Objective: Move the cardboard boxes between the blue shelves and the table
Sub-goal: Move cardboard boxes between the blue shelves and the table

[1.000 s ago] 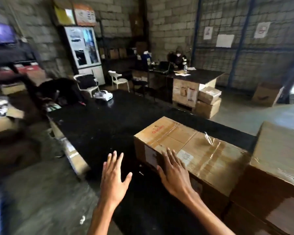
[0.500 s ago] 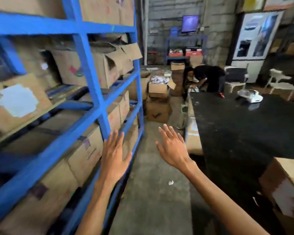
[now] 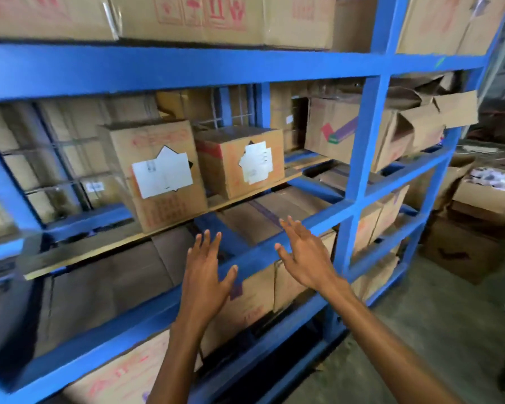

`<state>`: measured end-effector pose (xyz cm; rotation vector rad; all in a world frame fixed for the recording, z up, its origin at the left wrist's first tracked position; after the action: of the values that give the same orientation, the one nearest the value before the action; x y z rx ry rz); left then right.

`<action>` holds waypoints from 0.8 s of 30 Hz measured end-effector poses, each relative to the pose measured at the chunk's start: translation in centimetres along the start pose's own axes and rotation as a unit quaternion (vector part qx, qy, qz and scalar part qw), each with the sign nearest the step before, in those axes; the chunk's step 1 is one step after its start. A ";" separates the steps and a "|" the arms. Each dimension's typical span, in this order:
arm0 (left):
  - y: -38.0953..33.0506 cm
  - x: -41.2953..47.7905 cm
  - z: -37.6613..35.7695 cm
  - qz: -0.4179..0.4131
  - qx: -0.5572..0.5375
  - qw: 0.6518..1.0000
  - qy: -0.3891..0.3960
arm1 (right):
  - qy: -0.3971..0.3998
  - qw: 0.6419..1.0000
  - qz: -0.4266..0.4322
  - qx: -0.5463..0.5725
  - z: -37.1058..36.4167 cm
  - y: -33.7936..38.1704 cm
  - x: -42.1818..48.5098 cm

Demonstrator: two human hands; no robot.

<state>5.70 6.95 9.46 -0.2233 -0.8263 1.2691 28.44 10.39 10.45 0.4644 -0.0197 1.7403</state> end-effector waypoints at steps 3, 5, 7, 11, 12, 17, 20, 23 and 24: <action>2.2 2.4 1.5 0.046 0.007 0.998 -0.035 | 0.006 0.998 0.042 0.037 -1.2 2.0 4.2; 3.7 4.0 2.3 0.082 0.016 0.994 -0.073 | 0.012 0.995 0.083 0.048 -1.9 3.3 7.2; 5.2 5.8 3.0 0.113 0.005 0.986 -0.122 | 0.032 0.991 0.103 0.075 -2.7 4.5 10.5; 8.0 9.7 4.4 0.163 -0.060 0.962 -0.211 | 0.049 0.981 0.113 0.148 -4.7 6.7 17.5; 8.8 10.8 4.7 0.164 -0.065 0.958 -0.228 | 0.062 0.978 0.113 0.165 -5.2 7.2 19.4; 12.5 15.6 6.7 0.248 -0.135 0.921 -0.267 | 0.085 0.959 0.098 0.251 -7.2 10.3 27.2; 14.4 18.2 7.7 0.282 -0.188 0.895 -0.289 | 0.065 0.951 0.090 0.289 -8.0 11.6 30.5; 16.0 20.0 8.2 0.284 -0.244 0.883 -0.284 | 0.075 0.933 0.093 0.339 -8.5 12.5 32.8; 16.5 20.4 8.3 0.278 -0.251 0.883 -0.282 | 0.088 0.925 0.091 0.359 -8.7 12.8 33.3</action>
<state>-10.91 28.30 14.36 -0.5524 -1.6859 1.6673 8.89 40.99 16.03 0.8528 0.7473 1.9375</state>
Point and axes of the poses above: each hand's wrist, its own x-axis towards the middle knuckle, its own z-axis out of the back of the hand, y = z × x, the point moved 1 cm from there along x, towards the middle knuckle, and after that the axes turned 5 degrees about -x, right-handed, at the moved point
